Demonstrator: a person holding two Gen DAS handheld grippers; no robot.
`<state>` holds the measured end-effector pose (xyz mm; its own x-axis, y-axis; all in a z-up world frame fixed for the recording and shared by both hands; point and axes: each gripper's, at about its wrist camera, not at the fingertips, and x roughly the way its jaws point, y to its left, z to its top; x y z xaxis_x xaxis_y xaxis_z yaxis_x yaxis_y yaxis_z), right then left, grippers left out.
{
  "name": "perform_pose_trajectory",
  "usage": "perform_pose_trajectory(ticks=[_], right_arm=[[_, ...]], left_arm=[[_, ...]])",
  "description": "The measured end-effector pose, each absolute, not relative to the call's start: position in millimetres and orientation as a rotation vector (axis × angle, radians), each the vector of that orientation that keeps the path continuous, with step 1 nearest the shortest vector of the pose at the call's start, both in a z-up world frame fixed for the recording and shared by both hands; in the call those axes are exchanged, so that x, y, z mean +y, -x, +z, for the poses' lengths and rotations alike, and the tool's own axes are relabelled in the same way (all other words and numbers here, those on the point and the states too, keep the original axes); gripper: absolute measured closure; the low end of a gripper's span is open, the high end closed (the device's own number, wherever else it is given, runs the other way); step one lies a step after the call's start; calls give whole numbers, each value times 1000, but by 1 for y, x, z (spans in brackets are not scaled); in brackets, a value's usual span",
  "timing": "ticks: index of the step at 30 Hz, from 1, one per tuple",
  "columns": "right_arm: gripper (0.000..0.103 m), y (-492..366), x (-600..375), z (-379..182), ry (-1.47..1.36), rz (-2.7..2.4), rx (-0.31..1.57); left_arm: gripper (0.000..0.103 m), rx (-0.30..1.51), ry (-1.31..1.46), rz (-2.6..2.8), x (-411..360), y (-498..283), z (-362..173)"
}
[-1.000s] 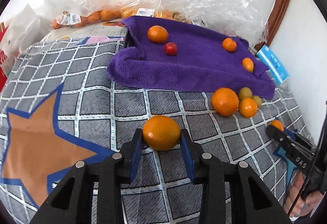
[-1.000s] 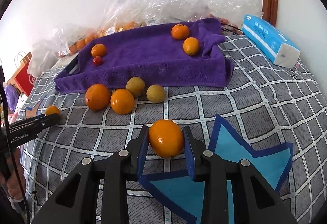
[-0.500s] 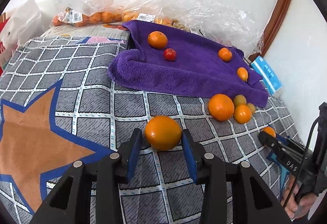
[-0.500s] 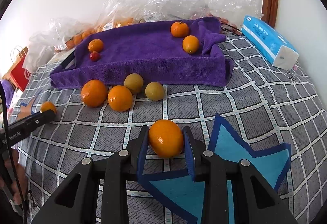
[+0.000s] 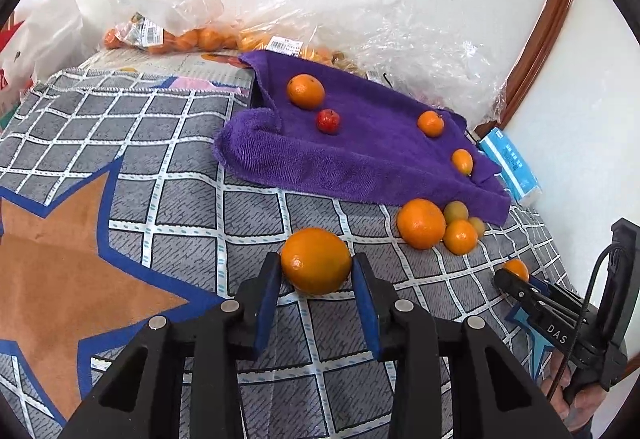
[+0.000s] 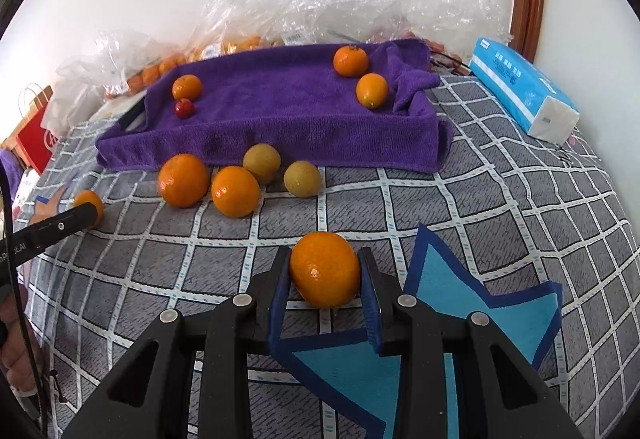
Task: Organize fruits
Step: 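Lift both held large oranges and carry them over the purple towel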
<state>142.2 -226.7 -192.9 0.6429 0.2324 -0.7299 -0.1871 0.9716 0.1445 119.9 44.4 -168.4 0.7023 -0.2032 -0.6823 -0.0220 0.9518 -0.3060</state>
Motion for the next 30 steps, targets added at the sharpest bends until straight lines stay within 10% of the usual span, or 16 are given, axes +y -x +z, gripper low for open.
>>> perform_pose_trajectory(ticks=[30], right_arm=[[70, -125, -239, -178, -133, 248, 723]], left_arm=[[69, 602, 331, -37, 56, -99, -145]])
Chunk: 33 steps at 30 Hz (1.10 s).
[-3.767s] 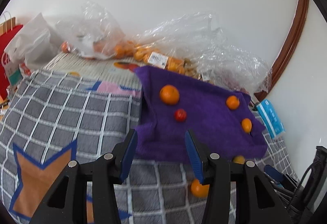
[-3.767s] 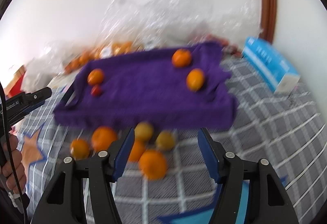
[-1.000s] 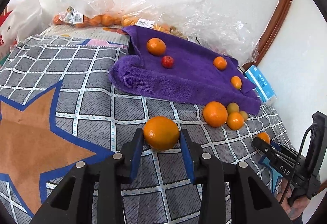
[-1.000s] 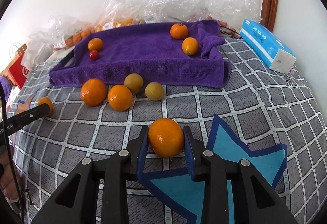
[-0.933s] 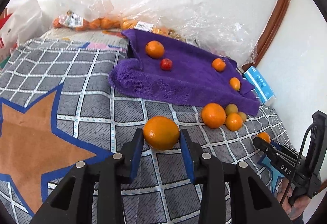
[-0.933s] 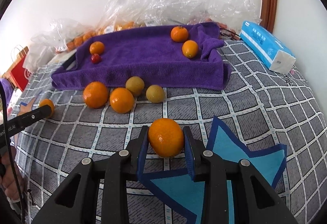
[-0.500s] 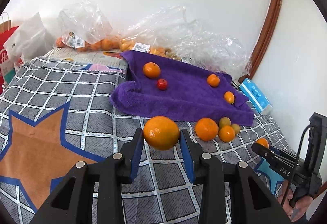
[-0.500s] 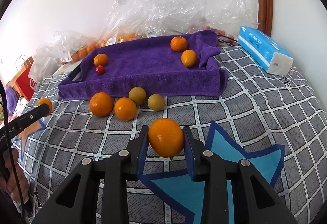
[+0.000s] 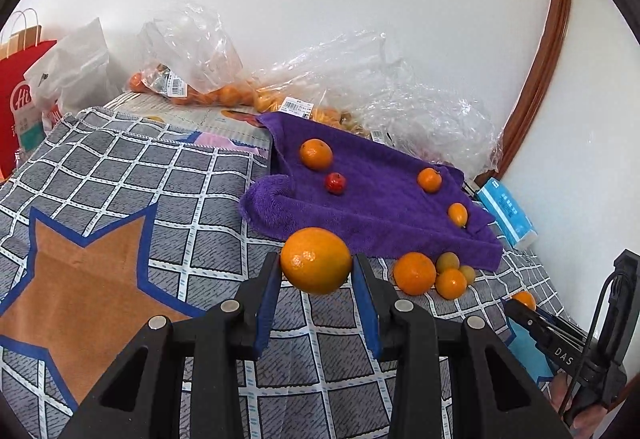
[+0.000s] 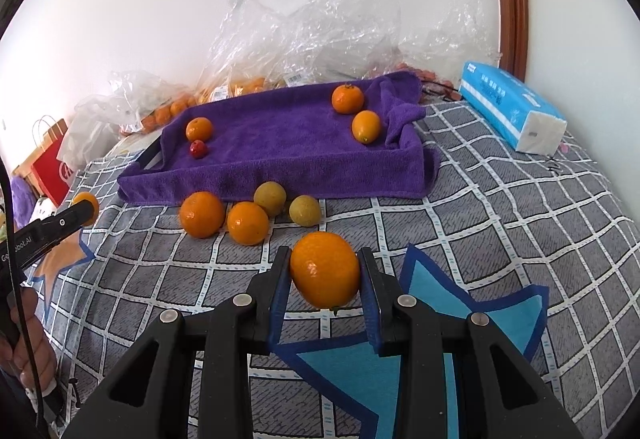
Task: Organize fruits
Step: 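Lift both held large oranges and carry them over the purple towel, then lower both oranges onto the towel and open both grippers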
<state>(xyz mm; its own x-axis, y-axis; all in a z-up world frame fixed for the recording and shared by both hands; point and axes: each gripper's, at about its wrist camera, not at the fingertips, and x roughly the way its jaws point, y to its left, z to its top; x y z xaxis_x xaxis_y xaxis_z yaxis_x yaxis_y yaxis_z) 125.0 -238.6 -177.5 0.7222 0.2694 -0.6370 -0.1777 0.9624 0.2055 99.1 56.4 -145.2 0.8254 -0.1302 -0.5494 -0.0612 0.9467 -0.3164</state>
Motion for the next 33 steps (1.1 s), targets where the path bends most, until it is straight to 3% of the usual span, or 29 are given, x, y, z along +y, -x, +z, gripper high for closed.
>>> perform_pose_trajectory(ticks=[9, 18, 33], right_arm=[[70, -116, -246, -155, -170, 242, 697], [70, -137, -245, -123, -183, 211, 632], [70, -217, -226, -99, -208, 207, 579]], left_arm=[[69, 580, 366, -16, 63, -92, -133], [69, 549, 260, 3, 57, -98, -81], [69, 524, 220, 27, 47, -194, -68]])
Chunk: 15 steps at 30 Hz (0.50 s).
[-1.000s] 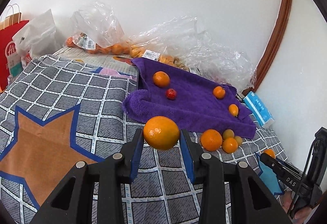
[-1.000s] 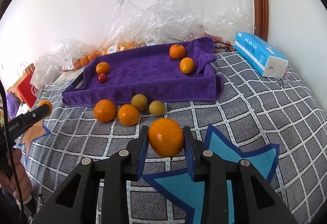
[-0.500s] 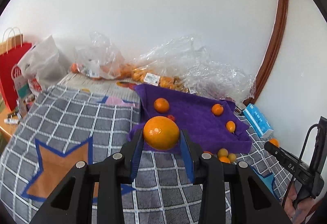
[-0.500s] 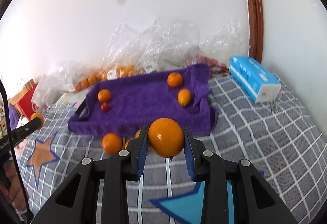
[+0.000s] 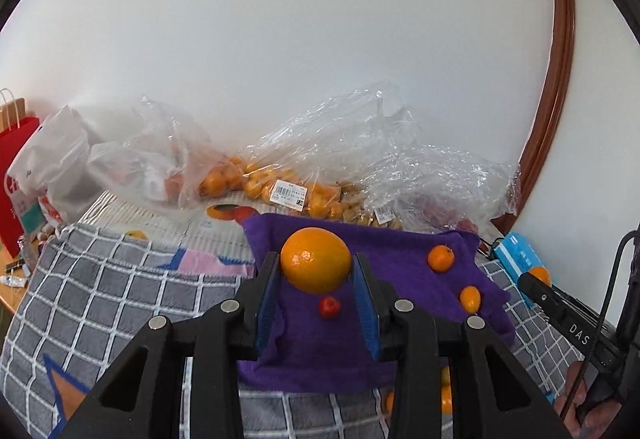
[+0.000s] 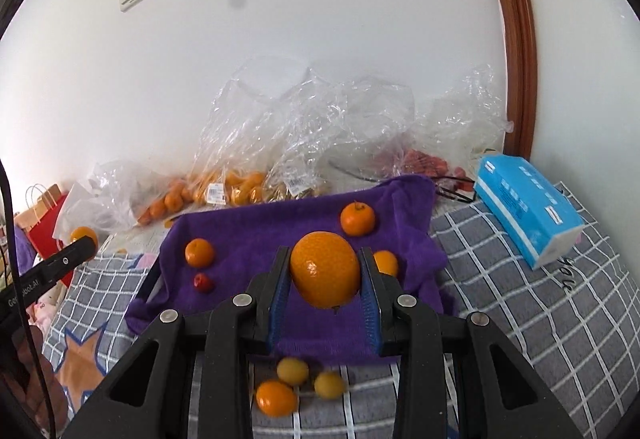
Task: Organize fruits
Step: 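Lower both oranges onto the towel and open both grippers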
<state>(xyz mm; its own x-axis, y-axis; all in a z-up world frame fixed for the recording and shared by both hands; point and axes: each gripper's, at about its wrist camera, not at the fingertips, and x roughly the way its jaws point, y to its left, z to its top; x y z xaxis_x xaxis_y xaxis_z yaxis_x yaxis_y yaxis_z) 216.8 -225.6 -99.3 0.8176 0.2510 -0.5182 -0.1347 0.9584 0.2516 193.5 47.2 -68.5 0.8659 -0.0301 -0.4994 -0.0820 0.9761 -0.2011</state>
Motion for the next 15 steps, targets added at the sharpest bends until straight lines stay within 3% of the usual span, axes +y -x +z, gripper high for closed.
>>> perform_pose_trajectory(ticks=[15], right_arm=[[70, -259, -216, -138, -234, 234, 605]], left_arm=[[69, 560, 267, 72, 63, -224, -122]])
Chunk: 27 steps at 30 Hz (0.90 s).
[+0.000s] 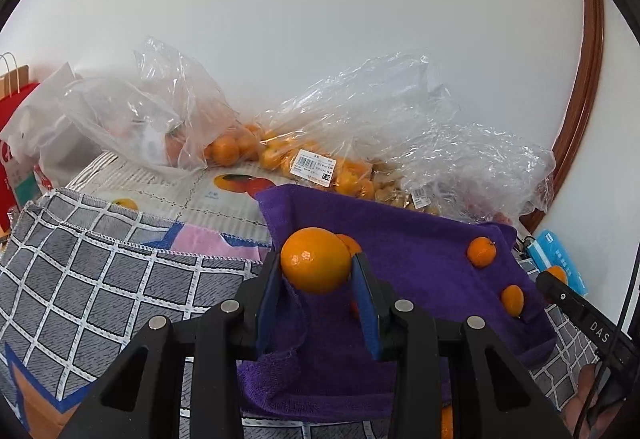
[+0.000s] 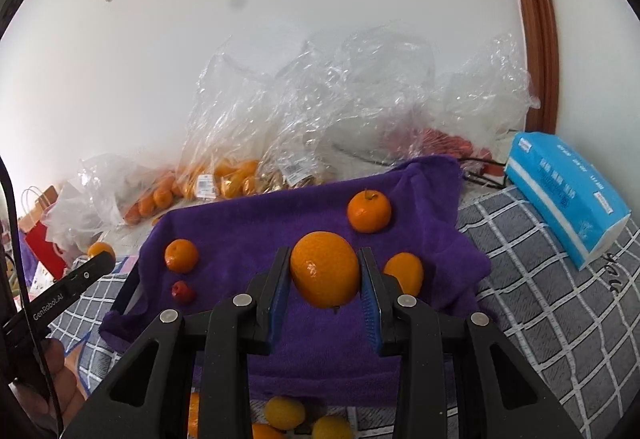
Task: Organize fruits
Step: 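Lower both oranges onto the towel and open both grippers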
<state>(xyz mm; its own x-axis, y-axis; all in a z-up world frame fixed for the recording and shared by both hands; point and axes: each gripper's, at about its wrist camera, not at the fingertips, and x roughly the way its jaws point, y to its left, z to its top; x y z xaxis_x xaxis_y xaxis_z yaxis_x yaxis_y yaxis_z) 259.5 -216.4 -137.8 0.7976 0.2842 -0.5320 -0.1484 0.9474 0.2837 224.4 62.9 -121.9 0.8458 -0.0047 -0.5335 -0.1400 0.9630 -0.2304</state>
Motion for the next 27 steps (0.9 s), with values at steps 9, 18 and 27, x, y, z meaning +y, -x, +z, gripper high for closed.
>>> perform_pose_trajectory(ticks=[9, 18, 27], right_arm=[[70, -265, -233, -146, -259, 203, 612], [70, -270, -232, -161, -275, 225, 670], [70, -276, -213, -176, -188, 229, 768]], left_arm=[[69, 547, 261, 52, 62, -224, -121], [69, 556, 340, 77, 81, -227, -127], [69, 622, 351, -23, 71, -235, -137]])
